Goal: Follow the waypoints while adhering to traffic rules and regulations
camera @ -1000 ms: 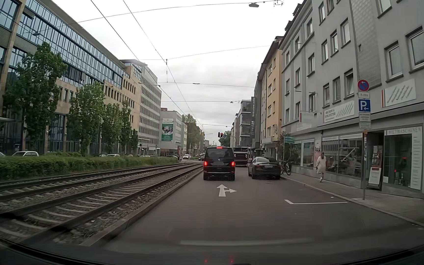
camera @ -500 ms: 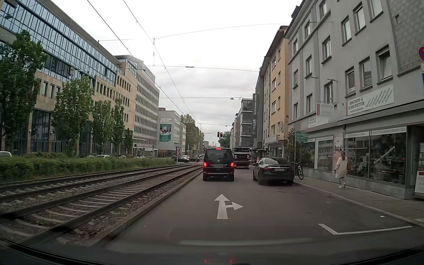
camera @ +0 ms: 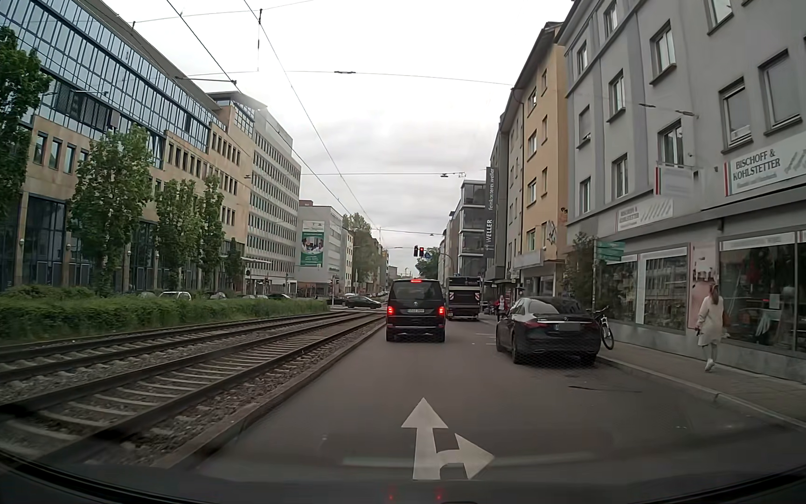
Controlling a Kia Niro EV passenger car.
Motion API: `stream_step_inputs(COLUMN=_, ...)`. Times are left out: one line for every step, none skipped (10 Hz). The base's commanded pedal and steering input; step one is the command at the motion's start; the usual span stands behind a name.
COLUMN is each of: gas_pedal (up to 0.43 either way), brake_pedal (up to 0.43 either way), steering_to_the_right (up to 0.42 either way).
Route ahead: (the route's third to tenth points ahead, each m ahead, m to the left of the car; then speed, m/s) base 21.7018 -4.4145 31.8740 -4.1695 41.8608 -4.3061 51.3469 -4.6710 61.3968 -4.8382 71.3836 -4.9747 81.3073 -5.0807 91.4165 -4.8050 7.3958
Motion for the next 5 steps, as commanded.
stream_step_inputs(gas_pedal=0.02, brake_pedal=0.0, steering_to_the_right=0.0)
stream_step_inputs(gas_pedal=0.02, brake_pedal=0.0, steering_to_the_right=0.0)
stream_step_inputs(gas_pedal=0.02, brake_pedal=0.0, steering_to_the_right=0.0)
stream_step_inputs(gas_pedal=0.02, brake_pedal=0.0, steering_to_the_right=0.0)
stream_step_inputs(gas_pedal=0.02, brake_pedal=0.0, steering_to_the_right=0.0)
